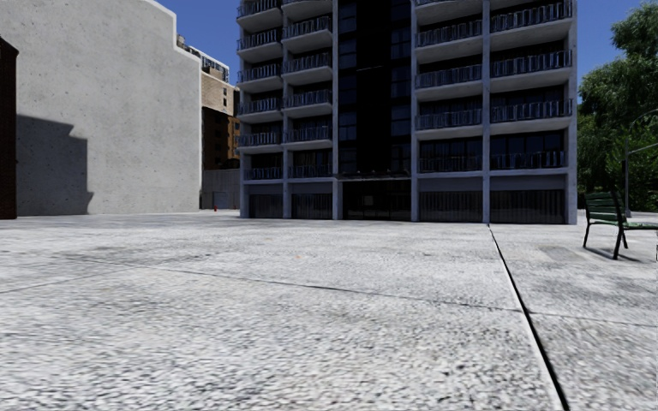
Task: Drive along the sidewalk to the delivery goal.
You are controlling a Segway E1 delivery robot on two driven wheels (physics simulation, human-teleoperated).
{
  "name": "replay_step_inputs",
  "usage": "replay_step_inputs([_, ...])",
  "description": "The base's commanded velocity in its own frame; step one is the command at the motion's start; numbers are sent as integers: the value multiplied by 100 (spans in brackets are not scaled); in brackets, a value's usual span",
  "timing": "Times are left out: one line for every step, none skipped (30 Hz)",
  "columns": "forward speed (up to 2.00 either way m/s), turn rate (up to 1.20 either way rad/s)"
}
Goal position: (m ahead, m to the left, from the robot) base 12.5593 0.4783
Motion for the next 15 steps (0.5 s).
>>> replay_step_inputs([200, 0])
replay_step_inputs([200, 0])
replay_step_inputs([200, 0])
replay_step_inputs([200, 0])
replay_step_inputs([200, 0])
replay_step_inputs([200, 0])
replay_step_inputs([200, 0])
replay_step_inputs([200, 0])
replay_step_inputs([200, 0])
replay_step_inputs([200, 0])
replay_step_inputs([200, 0])
replay_step_inputs([200, 0])
replay_step_inputs([200, 0])
replay_step_inputs([200, 0])
replay_step_inputs([200, 0])
